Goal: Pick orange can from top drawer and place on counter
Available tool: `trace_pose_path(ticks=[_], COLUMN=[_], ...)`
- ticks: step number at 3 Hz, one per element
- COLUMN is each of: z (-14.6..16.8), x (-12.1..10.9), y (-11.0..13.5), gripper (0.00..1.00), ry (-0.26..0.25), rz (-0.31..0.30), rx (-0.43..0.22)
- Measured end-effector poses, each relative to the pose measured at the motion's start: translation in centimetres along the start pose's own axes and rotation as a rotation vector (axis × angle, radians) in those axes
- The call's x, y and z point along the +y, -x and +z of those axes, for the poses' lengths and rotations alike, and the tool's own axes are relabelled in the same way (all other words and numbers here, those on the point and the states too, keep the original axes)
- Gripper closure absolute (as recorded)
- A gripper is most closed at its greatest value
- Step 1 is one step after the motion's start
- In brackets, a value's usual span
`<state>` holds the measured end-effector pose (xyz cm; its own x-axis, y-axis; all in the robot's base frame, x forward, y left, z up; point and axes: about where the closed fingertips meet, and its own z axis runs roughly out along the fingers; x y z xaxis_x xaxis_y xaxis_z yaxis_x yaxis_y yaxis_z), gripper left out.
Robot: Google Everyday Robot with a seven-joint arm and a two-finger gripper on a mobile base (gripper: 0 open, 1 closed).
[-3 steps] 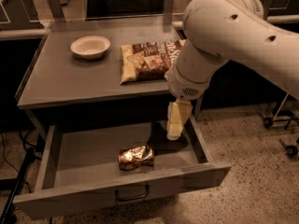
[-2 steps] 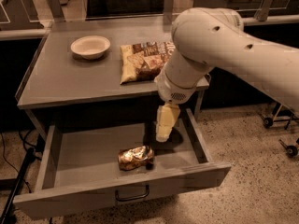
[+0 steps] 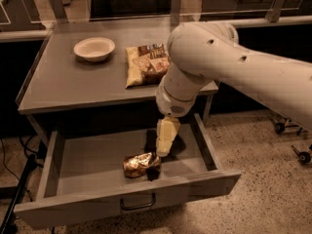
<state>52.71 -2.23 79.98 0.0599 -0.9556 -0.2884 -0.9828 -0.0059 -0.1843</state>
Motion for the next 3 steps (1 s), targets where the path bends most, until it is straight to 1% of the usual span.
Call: trace_pose_path(ticks=[1,2,3], z=[3.3,3.3,6.4], x=[1.3,1.3,2.8], y=[1.6,1.6,2.1], gripper=[0.0,0.0,0.0], ry=[0.046,0.046,0.067], rz=[-0.005,-0.005,-0.047], rx=[-0.004,-0.004,0.01])
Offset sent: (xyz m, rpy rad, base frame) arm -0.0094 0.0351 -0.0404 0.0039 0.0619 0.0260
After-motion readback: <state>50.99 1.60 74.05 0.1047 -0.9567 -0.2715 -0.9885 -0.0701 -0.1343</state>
